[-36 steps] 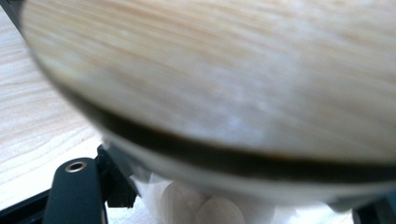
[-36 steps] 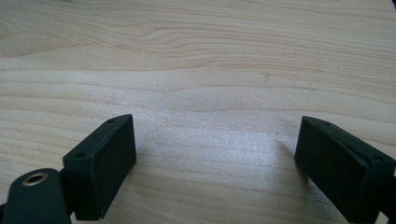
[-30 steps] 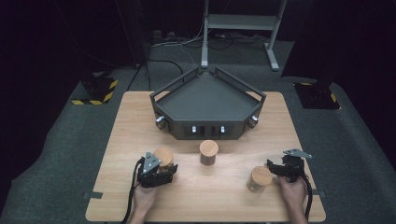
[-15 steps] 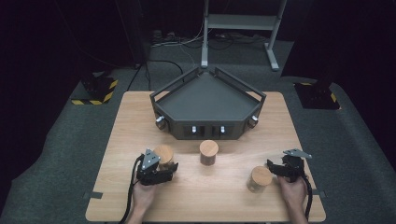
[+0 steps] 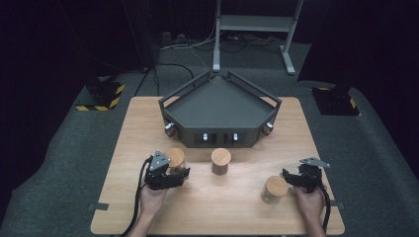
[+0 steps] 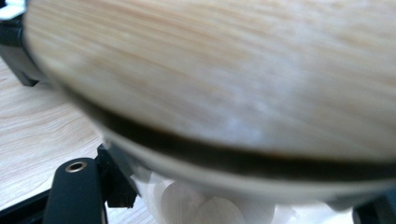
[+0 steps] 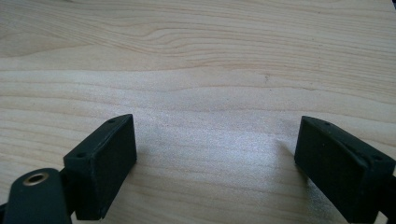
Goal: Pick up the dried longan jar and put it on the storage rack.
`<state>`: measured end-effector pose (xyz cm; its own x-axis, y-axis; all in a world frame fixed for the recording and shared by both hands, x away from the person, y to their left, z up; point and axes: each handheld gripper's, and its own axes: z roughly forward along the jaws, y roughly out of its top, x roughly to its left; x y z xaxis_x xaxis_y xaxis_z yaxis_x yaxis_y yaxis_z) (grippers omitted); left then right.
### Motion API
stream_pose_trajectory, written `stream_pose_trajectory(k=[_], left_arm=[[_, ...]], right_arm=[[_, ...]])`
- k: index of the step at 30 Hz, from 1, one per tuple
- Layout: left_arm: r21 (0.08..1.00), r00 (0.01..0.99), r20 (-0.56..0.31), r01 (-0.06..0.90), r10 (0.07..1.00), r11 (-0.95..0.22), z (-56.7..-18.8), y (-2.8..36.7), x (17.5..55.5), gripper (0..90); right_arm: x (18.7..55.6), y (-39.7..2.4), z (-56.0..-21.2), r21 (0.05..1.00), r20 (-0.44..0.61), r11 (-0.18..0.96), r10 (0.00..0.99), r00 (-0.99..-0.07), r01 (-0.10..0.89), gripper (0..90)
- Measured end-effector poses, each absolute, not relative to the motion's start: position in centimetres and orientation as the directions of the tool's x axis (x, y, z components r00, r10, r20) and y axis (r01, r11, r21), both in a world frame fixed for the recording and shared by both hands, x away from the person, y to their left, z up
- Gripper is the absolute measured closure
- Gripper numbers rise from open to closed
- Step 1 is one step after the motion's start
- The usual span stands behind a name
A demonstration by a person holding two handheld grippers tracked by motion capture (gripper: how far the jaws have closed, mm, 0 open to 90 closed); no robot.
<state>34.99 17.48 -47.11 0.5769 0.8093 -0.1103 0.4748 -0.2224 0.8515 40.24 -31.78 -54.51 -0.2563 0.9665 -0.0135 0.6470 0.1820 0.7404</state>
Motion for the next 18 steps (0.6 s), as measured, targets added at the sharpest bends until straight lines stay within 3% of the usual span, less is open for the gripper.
stream_pose_trajectory(k=[18], left_arm=[[0.859,0.597,-0.132,0.467,0.791,-0.210,-43.3,17.3,37.0,26.5]], right_arm=[[40.2,-31.8,-54.5,0.740,-0.013,0.181,0.967,-0.256,0.647,12.8]])
